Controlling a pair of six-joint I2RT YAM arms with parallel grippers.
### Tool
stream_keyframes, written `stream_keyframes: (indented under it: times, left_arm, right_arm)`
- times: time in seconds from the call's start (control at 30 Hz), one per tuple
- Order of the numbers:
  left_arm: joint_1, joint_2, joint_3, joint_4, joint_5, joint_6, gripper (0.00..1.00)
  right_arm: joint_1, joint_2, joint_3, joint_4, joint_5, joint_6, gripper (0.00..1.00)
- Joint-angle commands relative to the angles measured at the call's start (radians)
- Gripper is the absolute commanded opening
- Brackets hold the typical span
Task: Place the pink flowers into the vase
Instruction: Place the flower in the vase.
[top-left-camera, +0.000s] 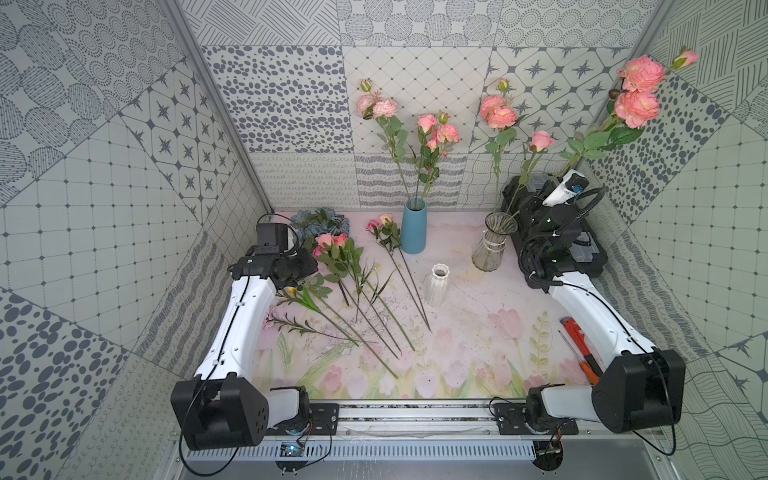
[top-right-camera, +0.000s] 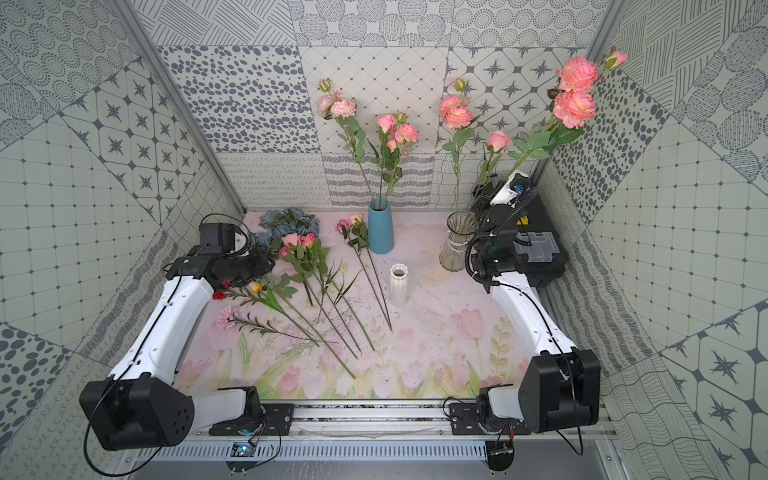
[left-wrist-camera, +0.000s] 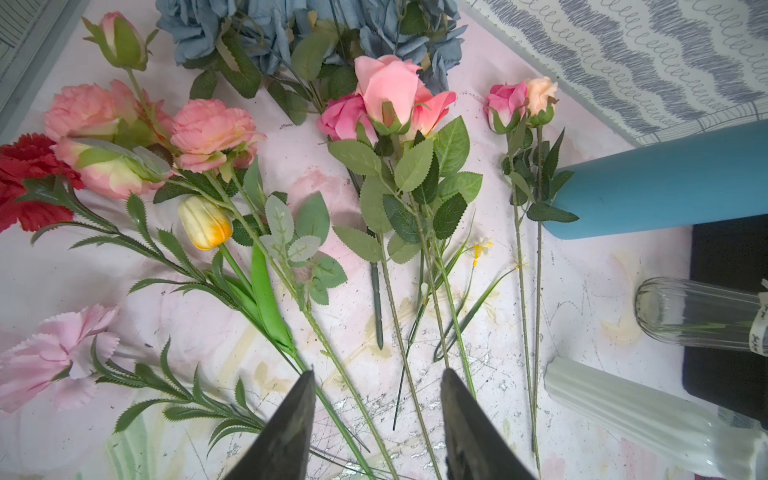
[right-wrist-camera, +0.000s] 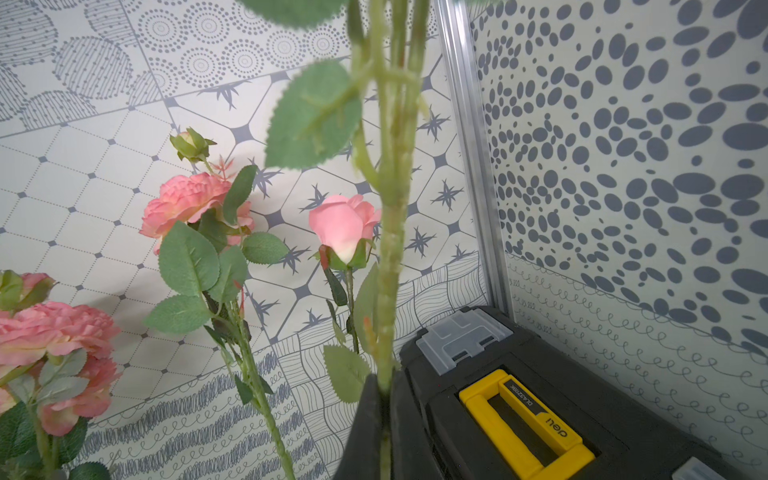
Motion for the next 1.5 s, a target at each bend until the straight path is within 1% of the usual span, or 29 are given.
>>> stream_keyframes:
  times: [0.0, 0.37, 0.8, 1.1, 1.47]
  left_arm:
    - [0.003, -0.004, 0.0, 0.029, 0.016, -0.008, 0.49]
    - [0.004, -0.002, -0.001, 0.033, 0.024, -0.01, 0.49]
    - [0.003, 0.01, -0.005, 0.043, 0.055, -0.017, 0.49]
    - [0.002, 0.008, -0.007, 0.05, 0.069, -0.015, 0.49]
    - [0.003, 0.013, -0.008, 0.056, 0.087, -0.016, 0.49]
  right_arm:
    - [-0.004, 0.021, -0.021, 0.033, -0.023, 0.033, 0.0]
    - [-0.005, 0.048, -0.072, 0.025, -0.041, 0.054, 0.0]
    - [-0.004, 0.063, -0.139, 0.0, -0.106, 0.092, 0.0]
    - [0.002, 0.084, -0.139, -0.078, -0.153, 0.136, 0.0]
    - [0.016, 0.079, -0.15, -0.133, -0.19, 0.153, 0.0]
